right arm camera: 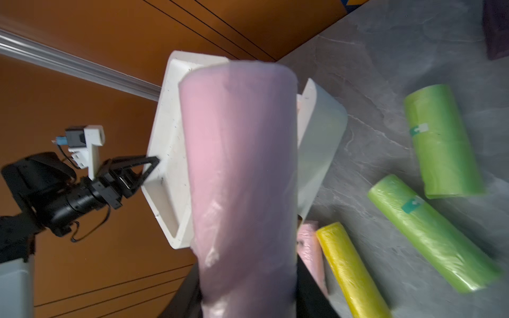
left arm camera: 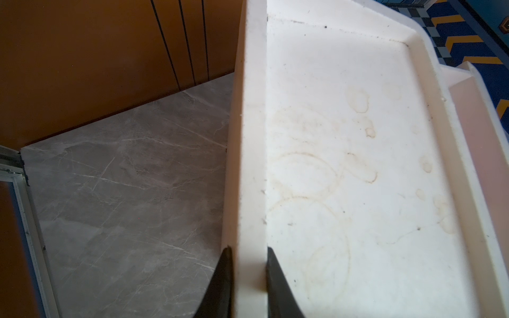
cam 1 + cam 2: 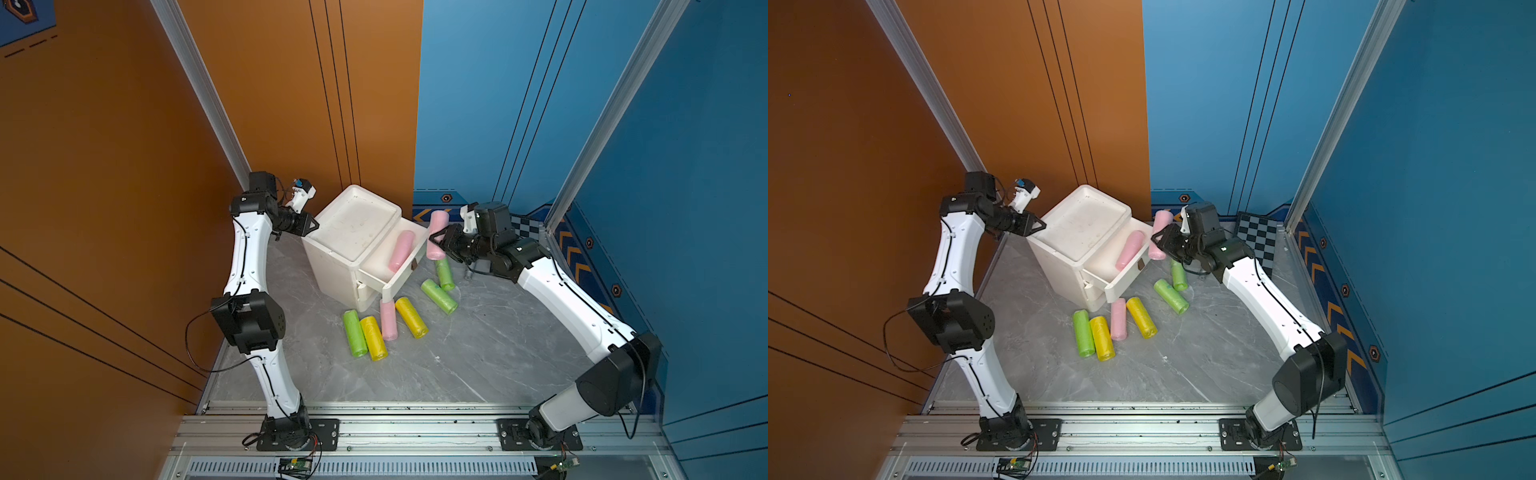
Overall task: Sort the rolls of trash bags by color and place them into the drawer
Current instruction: Place the roll of trash bags in the drawer.
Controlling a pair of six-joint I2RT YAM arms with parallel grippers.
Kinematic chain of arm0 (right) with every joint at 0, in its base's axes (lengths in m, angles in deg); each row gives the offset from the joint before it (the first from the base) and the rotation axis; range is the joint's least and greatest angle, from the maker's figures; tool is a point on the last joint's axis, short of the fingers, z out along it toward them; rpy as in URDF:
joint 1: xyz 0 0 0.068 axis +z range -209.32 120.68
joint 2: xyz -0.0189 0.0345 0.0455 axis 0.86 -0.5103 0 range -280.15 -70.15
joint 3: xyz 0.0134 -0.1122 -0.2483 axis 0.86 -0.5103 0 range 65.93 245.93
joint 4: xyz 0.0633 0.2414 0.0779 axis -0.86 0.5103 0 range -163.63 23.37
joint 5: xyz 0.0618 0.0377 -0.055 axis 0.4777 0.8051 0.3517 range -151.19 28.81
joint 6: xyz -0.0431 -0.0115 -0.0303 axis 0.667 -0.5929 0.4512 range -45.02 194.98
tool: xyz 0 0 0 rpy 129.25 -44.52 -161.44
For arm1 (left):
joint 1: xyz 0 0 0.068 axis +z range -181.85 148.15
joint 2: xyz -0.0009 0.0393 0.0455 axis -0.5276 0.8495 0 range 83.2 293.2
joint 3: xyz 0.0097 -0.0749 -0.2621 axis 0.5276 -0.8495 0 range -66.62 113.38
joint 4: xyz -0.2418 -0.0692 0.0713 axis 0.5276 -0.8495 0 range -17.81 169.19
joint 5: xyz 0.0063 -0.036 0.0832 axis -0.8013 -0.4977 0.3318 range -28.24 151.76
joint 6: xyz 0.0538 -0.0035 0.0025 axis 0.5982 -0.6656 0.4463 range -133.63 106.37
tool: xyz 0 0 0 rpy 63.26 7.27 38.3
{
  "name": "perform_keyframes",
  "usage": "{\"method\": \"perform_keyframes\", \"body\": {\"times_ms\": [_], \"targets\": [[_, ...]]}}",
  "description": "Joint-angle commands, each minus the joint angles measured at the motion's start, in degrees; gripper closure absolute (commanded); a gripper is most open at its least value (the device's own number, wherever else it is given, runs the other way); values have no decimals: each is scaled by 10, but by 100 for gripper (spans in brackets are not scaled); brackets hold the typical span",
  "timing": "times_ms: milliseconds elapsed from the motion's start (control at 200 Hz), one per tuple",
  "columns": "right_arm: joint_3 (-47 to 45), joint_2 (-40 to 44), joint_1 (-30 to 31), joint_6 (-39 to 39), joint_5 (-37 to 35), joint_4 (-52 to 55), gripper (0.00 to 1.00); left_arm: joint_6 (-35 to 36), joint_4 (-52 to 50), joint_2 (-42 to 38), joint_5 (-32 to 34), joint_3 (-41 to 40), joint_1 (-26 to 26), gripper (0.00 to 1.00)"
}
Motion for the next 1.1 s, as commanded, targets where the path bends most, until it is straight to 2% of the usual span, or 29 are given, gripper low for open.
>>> {"method": "perform_keyframes", "body": {"times_ms": [0, 120, 350, 626, 696, 766, 876, 1096], "targets": [[24, -37, 2, -161, 9, -94, 57, -46, -20, -38, -44, 7, 8, 100], [67, -80, 15, -200, -10, -110, 58, -46, -20, -39, -44, 6, 8, 100], [153, -154, 44, -221, -15, -102, 57, -46, -20, -35, -46, 8, 7, 100], [149, -179, 66, -234, -22, -92, 53, -45, -21, -34, -47, 7, 9, 100], [144, -179, 69, -236, -23, -90, 49, -46, -20, -32, -49, 8, 9, 100], [145, -182, 74, -238, -22, -87, 39, -46, -20, -31, -51, 7, 9, 100], [148, -185, 78, -241, -24, -76, 29, -46, -20, -30, -52, 7, 9, 100], [143, -169, 79, -214, -35, -44, 30, -45, -20, -32, -51, 6, 10, 100]]}}
